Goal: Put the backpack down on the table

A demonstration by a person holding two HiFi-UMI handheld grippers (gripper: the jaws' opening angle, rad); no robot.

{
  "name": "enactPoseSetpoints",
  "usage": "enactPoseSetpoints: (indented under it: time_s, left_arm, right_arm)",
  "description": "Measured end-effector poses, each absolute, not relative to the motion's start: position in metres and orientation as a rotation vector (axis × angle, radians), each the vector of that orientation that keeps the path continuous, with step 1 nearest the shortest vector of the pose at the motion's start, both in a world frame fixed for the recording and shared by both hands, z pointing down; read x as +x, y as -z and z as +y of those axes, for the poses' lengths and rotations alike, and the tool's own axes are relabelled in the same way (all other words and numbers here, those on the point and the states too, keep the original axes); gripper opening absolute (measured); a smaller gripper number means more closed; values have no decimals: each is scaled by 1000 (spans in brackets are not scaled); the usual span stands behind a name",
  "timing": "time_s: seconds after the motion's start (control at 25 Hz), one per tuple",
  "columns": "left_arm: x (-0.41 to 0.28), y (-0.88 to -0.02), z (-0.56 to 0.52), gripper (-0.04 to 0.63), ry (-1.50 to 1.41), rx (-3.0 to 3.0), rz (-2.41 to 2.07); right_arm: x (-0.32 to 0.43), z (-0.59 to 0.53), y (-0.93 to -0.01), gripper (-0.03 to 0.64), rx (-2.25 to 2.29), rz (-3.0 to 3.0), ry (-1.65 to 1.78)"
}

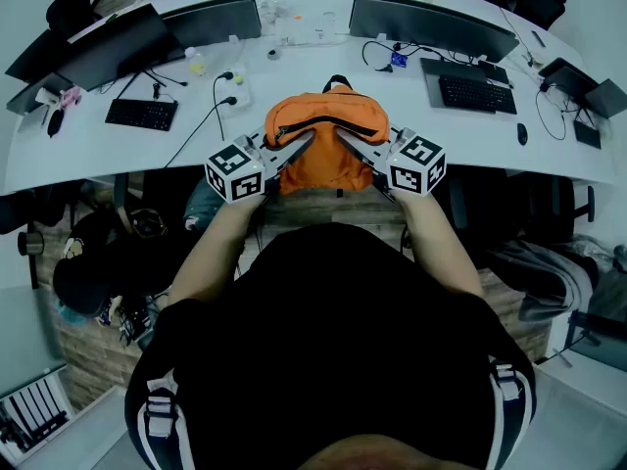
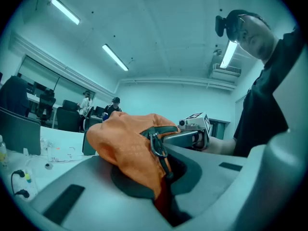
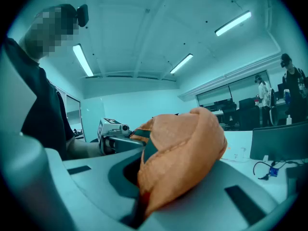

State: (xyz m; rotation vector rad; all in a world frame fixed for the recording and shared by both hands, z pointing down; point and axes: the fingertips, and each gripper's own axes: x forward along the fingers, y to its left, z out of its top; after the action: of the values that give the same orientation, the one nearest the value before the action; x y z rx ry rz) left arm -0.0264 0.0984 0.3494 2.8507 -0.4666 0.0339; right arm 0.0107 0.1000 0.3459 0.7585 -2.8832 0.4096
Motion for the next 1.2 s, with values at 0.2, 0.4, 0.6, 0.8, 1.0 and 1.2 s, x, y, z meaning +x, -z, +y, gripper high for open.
enactPoseSetpoints:
  time_s: [0.2, 0.4, 0.6, 0.8, 1.0, 1.2]
  left_arm:
    - [-20, -355, 102, 32, -26, 2786, -491]
    - [-19, -358, 107, 31, -50, 2768, -483]
    - [-29, -358, 102, 31, -78, 2766, -489]
    - [-47, -361, 96, 31, -96, 2756, -491]
    - [-65, -364, 92, 31, -112, 2763, -464]
    - [-80, -364, 88, 31, -128, 2767, -451]
  right_arm:
    - [17, 104, -353, 25, 805, -2813, -360]
    - [18, 106, -358, 25, 834, -2802, -395]
    - [8, 102, -358, 25, 851, -2803, -403]
    - [-10, 97, -362, 25, 883, -2807, -453]
    - [-27, 93, -365, 25, 922, -2797, -481]
    - [-42, 89, -366, 25, 962, -2794, -503]
